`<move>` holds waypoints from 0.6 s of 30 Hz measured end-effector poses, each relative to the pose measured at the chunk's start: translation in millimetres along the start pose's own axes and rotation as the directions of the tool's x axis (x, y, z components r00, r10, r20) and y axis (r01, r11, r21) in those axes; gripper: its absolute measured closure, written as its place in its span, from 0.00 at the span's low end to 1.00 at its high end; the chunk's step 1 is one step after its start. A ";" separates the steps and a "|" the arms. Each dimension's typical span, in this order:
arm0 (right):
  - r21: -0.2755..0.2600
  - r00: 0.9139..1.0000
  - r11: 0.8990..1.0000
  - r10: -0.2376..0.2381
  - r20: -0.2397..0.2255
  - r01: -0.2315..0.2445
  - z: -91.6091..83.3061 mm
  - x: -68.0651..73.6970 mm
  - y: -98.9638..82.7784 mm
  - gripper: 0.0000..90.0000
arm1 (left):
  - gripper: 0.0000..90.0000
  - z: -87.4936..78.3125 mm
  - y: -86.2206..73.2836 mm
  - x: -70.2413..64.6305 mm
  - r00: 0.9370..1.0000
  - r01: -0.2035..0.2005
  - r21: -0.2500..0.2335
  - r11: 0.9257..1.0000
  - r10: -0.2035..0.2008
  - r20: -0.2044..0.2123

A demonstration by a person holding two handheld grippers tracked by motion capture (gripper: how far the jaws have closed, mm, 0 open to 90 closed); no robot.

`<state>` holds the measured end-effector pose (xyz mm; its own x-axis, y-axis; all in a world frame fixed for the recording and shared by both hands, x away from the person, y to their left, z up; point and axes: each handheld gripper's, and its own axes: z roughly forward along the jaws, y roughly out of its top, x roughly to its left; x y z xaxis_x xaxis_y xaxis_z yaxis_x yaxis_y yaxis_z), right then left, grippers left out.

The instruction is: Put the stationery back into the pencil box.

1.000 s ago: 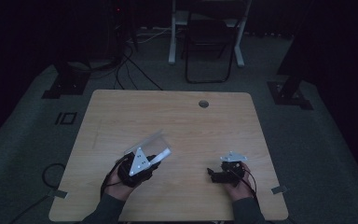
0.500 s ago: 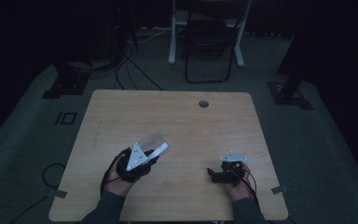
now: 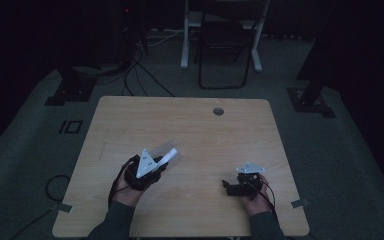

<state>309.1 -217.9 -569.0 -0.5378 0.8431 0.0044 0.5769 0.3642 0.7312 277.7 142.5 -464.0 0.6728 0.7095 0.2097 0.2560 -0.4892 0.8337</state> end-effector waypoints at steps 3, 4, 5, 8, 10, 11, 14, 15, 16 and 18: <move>0.000 1.000 1.000 0.000 0.000 0.000 0.0 0.0 0.0 0.13 | 0.79 2.9 0.2 1.2 1.000 0.006 -0.007 1.000 -0.006 -0.013; 0.001 1.000 1.000 -0.001 0.000 0.001 0.0 0.0 -0.1 0.13 | 0.79 3.8 0.2 2.3 1.000 0.002 -0.004 1.000 -0.002 -0.015; 0.001 1.000 1.000 0.000 0.000 0.000 0.0 0.1 -0.1 0.13 | 0.79 4.7 0.0 2.7 1.000 0.006 -0.003 1.000 -0.006 -0.018; 0.001 1.000 1.000 0.000 0.000 0.000 0.0 0.1 -0.1 0.13 | 0.79 7.9 -0.9 5.2 1.000 0.004 0.008 1.000 -0.003 -0.030; 0.001 1.000 1.000 0.001 -0.001 -0.001 0.0 0.1 -0.1 0.13 | 0.79 10.2 -1.4 6.7 0.999 0.004 0.014 1.000 -0.003 -0.035; 0.001 1.000 1.000 0.001 -0.001 -0.001 0.0 0.1 0.0 0.13 | 0.79 11.0 -1.5 7.4 0.999 0.000 0.017 1.000 0.000 -0.037; 0.001 1.000 1.000 0.001 -0.001 -0.001 0.0 0.1 -0.1 0.13 | 0.79 14.6 -2.4 9.6 0.999 0.000 0.028 1.000 0.001 -0.042; 0.001 1.000 1.000 0.000 -0.001 0.000 0.0 0.1 -0.1 0.13 | 0.79 15.6 -2.6 10.2 0.999 -0.001 0.032 0.999 0.002 -0.043; 0.001 1.000 1.000 0.000 -0.001 0.000 0.0 0.1 -0.1 0.13 | 0.79 16.6 -2.8 10.6 0.999 -0.002 0.035 0.999 0.003 -0.045; 0.001 1.000 1.000 0.001 -0.001 -0.001 0.0 0.1 0.0 0.13 | 0.79 18.3 -3.4 11.2 0.999 -0.003 0.043 0.999 0.005 -0.048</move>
<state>309.1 -217.8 -569.0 -0.5377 0.8431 0.0055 0.5778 0.3638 0.7306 297.1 142.7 -473.8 0.6398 0.7306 0.2385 0.2835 -0.5128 0.8103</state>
